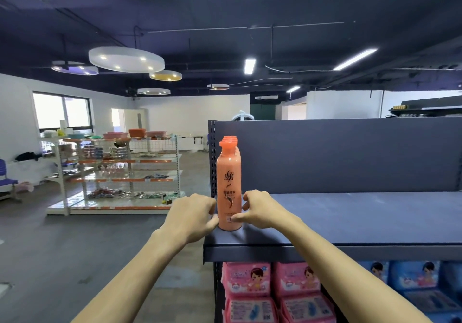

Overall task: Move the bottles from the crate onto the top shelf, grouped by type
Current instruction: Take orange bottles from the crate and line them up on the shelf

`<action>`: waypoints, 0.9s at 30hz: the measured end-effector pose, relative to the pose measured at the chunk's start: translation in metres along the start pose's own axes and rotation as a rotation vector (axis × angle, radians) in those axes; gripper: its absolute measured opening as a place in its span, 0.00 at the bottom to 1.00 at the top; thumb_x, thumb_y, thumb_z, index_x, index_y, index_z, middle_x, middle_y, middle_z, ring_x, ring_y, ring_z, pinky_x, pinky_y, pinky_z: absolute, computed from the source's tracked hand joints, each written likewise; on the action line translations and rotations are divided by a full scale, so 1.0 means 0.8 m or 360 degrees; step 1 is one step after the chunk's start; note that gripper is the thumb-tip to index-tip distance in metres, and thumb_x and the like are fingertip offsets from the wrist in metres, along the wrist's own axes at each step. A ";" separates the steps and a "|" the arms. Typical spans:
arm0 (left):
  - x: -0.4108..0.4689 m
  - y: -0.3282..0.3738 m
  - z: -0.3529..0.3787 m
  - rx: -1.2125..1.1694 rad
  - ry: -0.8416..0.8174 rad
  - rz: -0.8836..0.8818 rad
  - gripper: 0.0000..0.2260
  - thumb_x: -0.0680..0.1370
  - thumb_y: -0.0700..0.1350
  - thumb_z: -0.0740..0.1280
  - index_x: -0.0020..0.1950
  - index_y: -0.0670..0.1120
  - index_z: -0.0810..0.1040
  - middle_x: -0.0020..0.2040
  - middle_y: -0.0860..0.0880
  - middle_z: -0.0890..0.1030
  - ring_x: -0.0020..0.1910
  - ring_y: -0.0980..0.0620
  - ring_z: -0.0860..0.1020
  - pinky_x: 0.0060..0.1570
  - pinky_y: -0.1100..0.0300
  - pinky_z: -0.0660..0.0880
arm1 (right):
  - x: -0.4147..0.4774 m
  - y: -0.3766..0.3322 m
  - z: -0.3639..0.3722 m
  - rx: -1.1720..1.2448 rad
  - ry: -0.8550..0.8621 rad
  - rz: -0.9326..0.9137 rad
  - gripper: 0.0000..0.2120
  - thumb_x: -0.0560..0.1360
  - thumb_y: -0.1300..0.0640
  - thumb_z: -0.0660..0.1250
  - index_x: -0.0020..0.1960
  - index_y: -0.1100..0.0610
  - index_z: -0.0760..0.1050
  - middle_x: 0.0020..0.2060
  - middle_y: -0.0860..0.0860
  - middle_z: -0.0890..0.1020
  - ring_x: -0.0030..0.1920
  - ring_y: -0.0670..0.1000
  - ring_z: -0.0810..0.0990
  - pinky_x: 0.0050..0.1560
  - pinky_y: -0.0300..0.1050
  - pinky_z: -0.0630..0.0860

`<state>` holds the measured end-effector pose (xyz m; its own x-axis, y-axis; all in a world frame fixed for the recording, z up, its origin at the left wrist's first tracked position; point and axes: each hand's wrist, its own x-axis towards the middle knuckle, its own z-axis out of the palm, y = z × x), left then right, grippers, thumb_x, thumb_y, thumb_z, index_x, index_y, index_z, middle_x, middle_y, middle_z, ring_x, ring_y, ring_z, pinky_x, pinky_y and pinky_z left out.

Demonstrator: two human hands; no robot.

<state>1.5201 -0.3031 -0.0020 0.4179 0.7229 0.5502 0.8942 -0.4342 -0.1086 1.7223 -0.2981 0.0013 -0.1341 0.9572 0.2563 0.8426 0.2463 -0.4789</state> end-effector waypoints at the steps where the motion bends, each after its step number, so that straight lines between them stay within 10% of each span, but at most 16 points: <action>1: 0.000 0.003 -0.001 -0.0013 0.0004 0.0005 0.11 0.75 0.57 0.61 0.40 0.51 0.72 0.40 0.52 0.79 0.40 0.48 0.77 0.33 0.57 0.65 | -0.005 0.002 -0.003 -0.0018 0.0010 0.0003 0.21 0.70 0.43 0.77 0.54 0.53 0.75 0.46 0.47 0.81 0.42 0.45 0.79 0.36 0.36 0.75; 7: 0.008 0.022 -0.001 0.0007 -0.0021 0.0031 0.12 0.75 0.57 0.61 0.43 0.49 0.74 0.43 0.52 0.81 0.44 0.46 0.79 0.42 0.55 0.74 | -0.022 0.014 -0.022 -0.0178 0.0068 0.0029 0.31 0.73 0.44 0.73 0.70 0.57 0.69 0.61 0.54 0.79 0.55 0.54 0.80 0.57 0.51 0.79; 27: 0.050 0.222 0.039 -0.0308 0.0008 0.0458 0.08 0.75 0.54 0.62 0.46 0.52 0.76 0.45 0.53 0.81 0.46 0.47 0.77 0.39 0.57 0.66 | -0.148 0.172 -0.119 -0.0290 0.0252 0.0335 0.22 0.72 0.48 0.73 0.63 0.54 0.75 0.53 0.49 0.83 0.50 0.47 0.79 0.51 0.43 0.77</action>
<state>1.7004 -0.3346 -0.0249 0.6473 0.5533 0.5242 0.6925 -0.7143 -0.1011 1.9037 -0.3917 -0.0146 0.1239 0.9452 0.3021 0.9247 0.0005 -0.3808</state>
